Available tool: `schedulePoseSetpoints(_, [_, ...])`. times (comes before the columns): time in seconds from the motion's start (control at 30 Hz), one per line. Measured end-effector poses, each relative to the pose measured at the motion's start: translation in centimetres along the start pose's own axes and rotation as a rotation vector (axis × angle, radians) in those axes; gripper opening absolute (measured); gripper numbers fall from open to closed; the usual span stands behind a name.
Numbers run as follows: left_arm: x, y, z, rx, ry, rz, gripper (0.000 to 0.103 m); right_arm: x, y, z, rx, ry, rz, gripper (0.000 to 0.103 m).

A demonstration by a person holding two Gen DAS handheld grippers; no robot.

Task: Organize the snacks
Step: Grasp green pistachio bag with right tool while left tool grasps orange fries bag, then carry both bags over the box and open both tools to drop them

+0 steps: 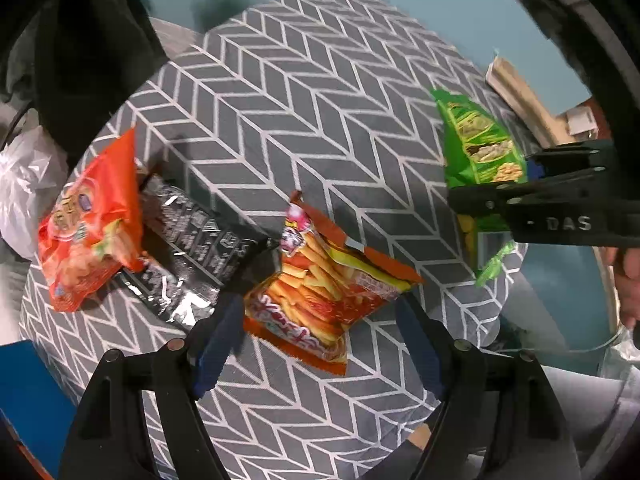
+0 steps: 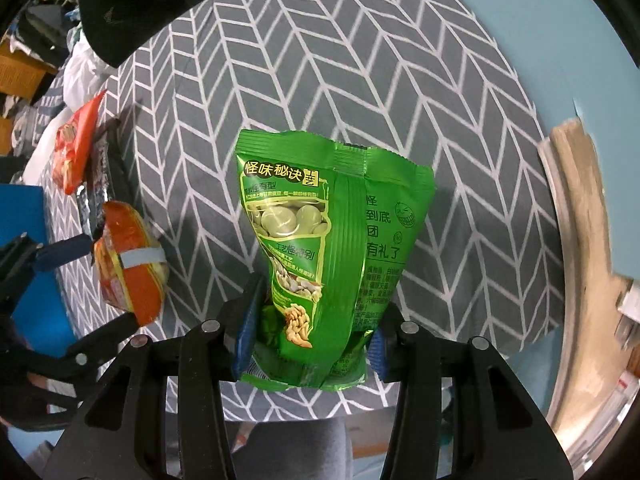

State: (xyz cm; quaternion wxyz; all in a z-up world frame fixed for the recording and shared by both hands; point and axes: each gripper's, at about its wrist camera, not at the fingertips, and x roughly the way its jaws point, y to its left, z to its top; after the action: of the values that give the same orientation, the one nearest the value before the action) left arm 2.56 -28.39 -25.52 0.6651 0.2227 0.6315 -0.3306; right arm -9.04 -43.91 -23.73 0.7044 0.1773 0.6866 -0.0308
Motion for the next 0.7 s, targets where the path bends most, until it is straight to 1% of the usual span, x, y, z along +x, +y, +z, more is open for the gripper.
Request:
schedulePoseSetpoints(0.07, [0.9, -0.3, 0.3, 0.002, 0.015, 0.019, 0.079, 0.1, -0.1, -0.5, 0.009, 0.002, 0.001, 0.045])
schedulePoseSetpoints(0.23, [1.7, -1.0, 0.8, -0.017, -0.006, 0.039, 0.078, 0.0, -0.8, -0.8, 0.009, 0.000, 0.000, 0.045])
schedulePoseSetpoints(0.27, [1.8, -1.2, 1.0, -0.021, -0.013, 0.055, 0.075, 0.1, -0.6, -0.9, 0.007, 0.001, -0.001, 0.045])
schedulePoseSetpoints(0.3, [2.4, -1.5, 1.4, -0.022, -0.018, 0.071, 0.064, 0.4, 0.1, -0.7, 0.004, 0.001, -0.004, 0.045])
schedulePoseSetpoints(0.33, [2.4, -1.6, 1.6, -0.025, -0.025, 0.100, 0.056, 0.6, 0.5, -0.7, -0.002, 0.001, -0.007, 0.045])
schedulePoseSetpoints(0.37, [2.5, -1.6, 1.7, -0.032, -0.026, 0.095, 0.054, 0.8, 1.1, -0.7, -0.010, 0.001, -0.009, 0.045])
schedulePoseSetpoints(0.43, [2.3, -1.3, 1.8, -0.056, -0.033, 0.071, 0.048, 0.8, 1.6, -0.8, -0.025, -0.003, -0.013, 0.045])
schedulePoseSetpoints(0.67, [0.7, 0.4, 1.1, -0.175, -0.069, 0.029, 0.046, 0.2, 3.3, -0.8, -0.081, -0.007, -0.027, 0.045])
schedulePoseSetpoints(0.7, [0.5, 0.5, 0.9, -0.183, -0.073, 0.027, 0.046, 0.7, 4.6, -0.3, -0.086, -0.008, -0.028, 0.045])
